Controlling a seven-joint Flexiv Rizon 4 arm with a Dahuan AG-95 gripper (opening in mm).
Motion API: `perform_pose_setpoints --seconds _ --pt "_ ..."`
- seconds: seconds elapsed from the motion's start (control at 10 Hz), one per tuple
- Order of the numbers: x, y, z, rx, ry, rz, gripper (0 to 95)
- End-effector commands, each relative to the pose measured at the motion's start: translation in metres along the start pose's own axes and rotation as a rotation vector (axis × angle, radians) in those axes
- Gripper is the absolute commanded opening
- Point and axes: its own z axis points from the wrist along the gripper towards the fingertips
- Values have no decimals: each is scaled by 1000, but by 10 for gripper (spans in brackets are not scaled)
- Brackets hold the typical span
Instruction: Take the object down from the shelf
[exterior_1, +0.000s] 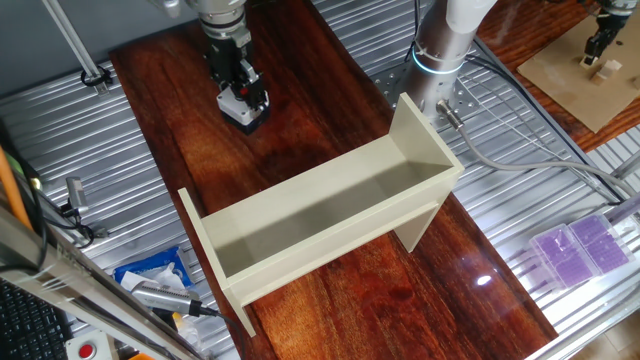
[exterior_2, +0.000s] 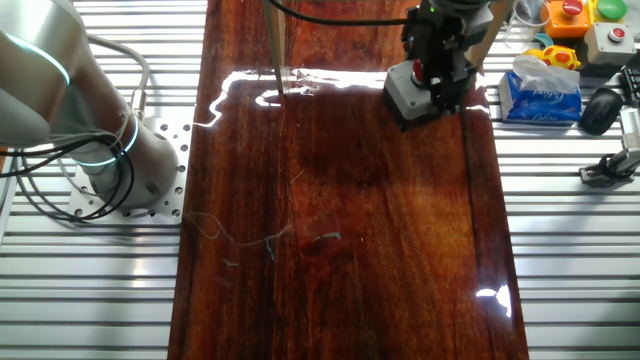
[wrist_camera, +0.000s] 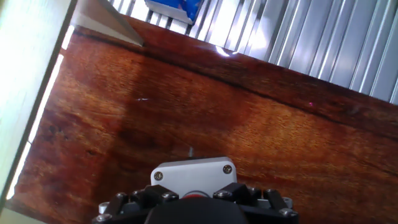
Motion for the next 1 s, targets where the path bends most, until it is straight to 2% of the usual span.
perform_pose_setpoints --seconds 0.1,0.4,0.6,0.7,0.8,1.0 --pt "0 0 -1 16 20 81 0" --pt "5 -34 40 16 -5 68 0" --pt "2 -44 61 20 -10 75 0" --pt "0 -45 67 23 -20 81 0" --pt "0 -45 67 13 -27 78 0" --pt "0 -45 67 10 -19 52 0"
